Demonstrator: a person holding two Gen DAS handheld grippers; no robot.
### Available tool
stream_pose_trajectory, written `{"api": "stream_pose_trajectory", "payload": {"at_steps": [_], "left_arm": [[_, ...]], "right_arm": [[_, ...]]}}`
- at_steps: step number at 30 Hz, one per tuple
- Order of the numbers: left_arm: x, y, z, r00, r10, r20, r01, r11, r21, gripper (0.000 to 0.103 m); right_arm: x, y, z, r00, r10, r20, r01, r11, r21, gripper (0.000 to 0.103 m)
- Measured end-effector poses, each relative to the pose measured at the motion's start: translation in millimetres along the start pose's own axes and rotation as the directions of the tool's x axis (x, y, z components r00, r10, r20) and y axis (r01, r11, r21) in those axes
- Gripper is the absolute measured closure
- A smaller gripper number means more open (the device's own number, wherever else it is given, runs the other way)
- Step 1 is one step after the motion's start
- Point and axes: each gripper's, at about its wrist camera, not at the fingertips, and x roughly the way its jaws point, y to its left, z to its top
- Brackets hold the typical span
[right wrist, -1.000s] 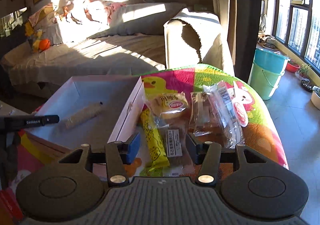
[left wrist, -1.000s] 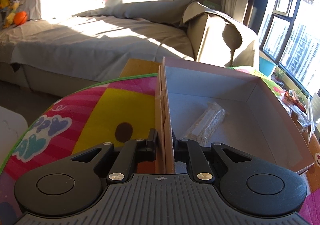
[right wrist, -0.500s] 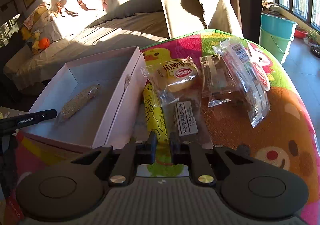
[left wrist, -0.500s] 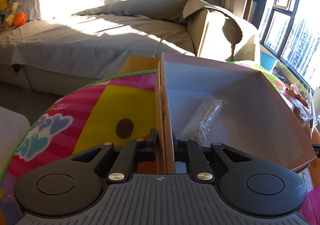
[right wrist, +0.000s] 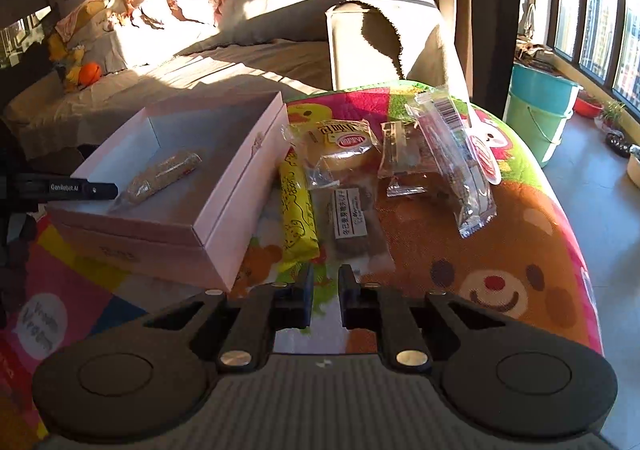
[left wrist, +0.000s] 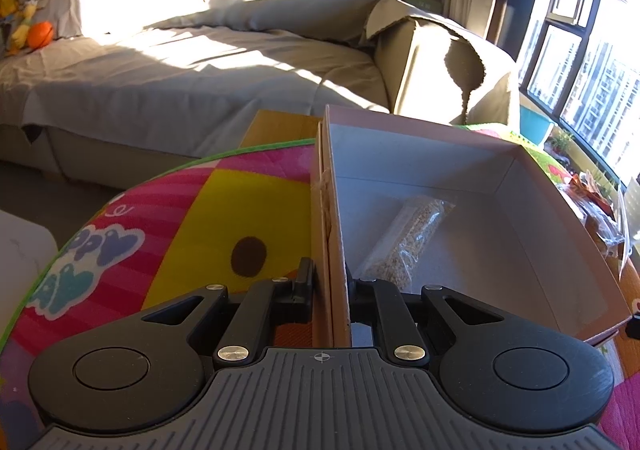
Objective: Organize objects
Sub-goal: 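Reach the right gripper to the clear snack packets and grasp one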
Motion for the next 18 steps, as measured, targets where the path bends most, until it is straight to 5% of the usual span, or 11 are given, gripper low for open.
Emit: {"api": "stream_pose_trajectory", "payload": {"at_steps": [3,6,10,12,14,16,18], "left_arm": [[0,-1,0,1.000,0.007,-0.007,-0.007,1.000,0.004,0.091],[1,0,-2,1.000,0.006,-0.017,-0.006,1.000,0.001,0.091],[0,1,-2,1.000,0.001,-0.023,-0.001,1.000,0.004,0.090],[0,2,-2,1.000,-0.002,-0.024,0.002,1.000,0.004,0.090],[0,1,-2,1.000,0.001,-0.023,-0.001,1.000,-0.001,0.090],[1,0,-1,1.000,0.007,-0.025,-0.007,1.000,-0.009,0.090],[2,0,-2,1.000,0.009,-0.025,-0.009,1.000,-0.017,0.091]], "right_arm": [[25,-10,20,0.997,0.073,-0.001,-0.072,0.990,0.121,0.089],[50,-18,32,0.993,0.116,-0.010,-0.111,0.972,0.205,0.076],[62,-18,33,0.991,0.128,-0.032,-0.116,0.964,0.238,0.076],[45,-19,34,0.992,0.123,0.031,-0.127,0.970,0.207,0.076],[24,-19,39,0.992,0.045,0.117,-0.061,0.989,0.138,0.066],[6,-18,44,0.973,-0.094,0.213,0.089,0.995,0.033,0.049],[2,-22,50,0.946,-0.177,0.272,0.192,0.981,-0.029,0.047]]}}
